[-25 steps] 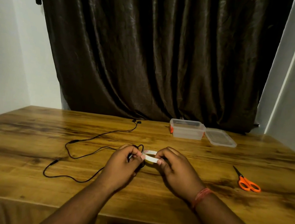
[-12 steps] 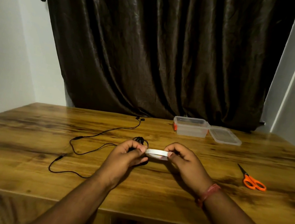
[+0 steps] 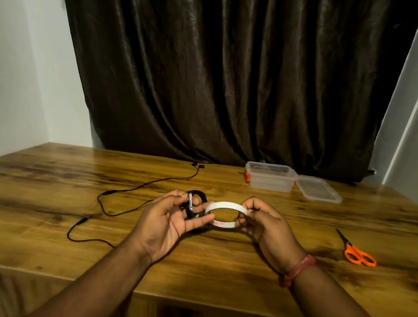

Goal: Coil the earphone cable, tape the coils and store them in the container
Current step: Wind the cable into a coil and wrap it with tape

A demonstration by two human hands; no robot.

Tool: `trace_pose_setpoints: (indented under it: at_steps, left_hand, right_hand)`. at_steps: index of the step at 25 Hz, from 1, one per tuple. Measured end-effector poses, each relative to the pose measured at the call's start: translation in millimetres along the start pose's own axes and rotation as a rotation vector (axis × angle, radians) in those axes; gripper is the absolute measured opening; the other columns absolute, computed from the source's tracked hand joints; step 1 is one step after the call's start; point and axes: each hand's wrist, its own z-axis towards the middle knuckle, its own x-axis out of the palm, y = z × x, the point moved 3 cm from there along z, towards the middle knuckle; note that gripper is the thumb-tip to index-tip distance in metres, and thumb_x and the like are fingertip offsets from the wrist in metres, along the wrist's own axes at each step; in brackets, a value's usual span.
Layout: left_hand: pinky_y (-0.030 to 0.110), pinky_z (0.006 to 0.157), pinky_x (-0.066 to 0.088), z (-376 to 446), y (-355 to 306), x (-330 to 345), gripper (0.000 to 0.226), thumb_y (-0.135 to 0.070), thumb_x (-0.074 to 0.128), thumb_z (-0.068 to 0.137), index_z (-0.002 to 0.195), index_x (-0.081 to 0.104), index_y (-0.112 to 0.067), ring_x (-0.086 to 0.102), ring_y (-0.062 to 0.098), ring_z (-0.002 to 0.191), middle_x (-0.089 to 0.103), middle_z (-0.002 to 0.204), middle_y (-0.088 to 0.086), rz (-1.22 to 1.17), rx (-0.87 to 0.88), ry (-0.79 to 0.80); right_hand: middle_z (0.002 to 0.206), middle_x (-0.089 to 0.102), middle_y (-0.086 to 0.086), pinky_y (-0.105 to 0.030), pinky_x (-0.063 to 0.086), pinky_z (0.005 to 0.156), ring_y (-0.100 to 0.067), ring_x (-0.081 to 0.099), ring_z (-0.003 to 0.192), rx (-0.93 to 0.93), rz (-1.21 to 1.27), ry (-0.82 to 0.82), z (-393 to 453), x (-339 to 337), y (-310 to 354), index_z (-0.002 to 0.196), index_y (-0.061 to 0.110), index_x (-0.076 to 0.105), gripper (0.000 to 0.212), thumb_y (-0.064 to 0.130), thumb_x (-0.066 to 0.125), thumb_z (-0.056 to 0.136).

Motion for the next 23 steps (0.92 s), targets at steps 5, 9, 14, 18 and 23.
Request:
trace_pose_setpoints:
  at_steps: [5,9,14,18,23]
  left_hand:
    - [0.051,0.082,0.057,1,0,-2,0.014,-0.009,0.049,0.089,0.083,0.059,-0.002,0.056,0.042,0.102,0.06,0.089,0.021,-0.009,-0.006,0.021]
    - [0.05,0.083,0.058,2,-2,-2,0.01,-0.008,0.052,0.09,0.089,0.058,0.0,0.053,0.052,0.116,0.059,0.093,0.026,-0.027,-0.039,-0.014]
    - [0.052,0.087,0.057,0,-2,-2,0.008,-0.005,0.055,0.088,0.095,0.057,-0.002,0.064,0.035,0.095,0.063,0.089,0.021,-0.038,-0.087,-0.041]
    - [0.052,0.088,0.057,1,0,-4,0.011,-0.005,0.056,0.087,0.096,0.058,-0.001,0.069,0.03,0.087,0.065,0.087,0.019,-0.03,-0.09,-0.037]
    - [0.051,0.085,0.058,1,1,-3,0.013,-0.006,0.057,0.084,0.095,0.059,0.0,0.065,0.031,0.091,0.065,0.086,0.019,-0.022,-0.078,-0.041]
  right_hand:
    - [0.081,0.06,-0.014,-0.046,0.054,0.087,-0.023,0.06,0.082,0.073,0.105,0.042,0,-1,-2,0.087,0.003,0.058,0.026,-0.001,0.035,0.098]
    - [0.087,0.066,-0.012,-0.04,0.057,0.084,-0.025,0.064,0.09,0.09,-0.003,-0.02,2,-2,-4,0.088,0.009,0.064,0.026,0.006,0.042,0.101]
    - [0.095,0.068,0.003,-0.04,0.052,0.078,-0.02,0.062,0.091,0.043,-0.512,-0.282,-10,-32,12,0.09,0.032,0.064,0.016,0.022,0.055,0.098]
    - [0.098,0.059,0.01,-0.026,0.041,0.067,-0.007,0.054,0.086,0.013,-1.193,-0.355,-33,-94,47,0.096,0.038,0.054,0.013,0.026,0.059,0.093]
    - [0.083,0.053,0.006,-0.025,0.034,0.054,-0.012,0.049,0.072,0.154,-1.625,-0.44,-65,-156,64,0.084,0.035,0.046,0.021,0.046,0.064,0.084]
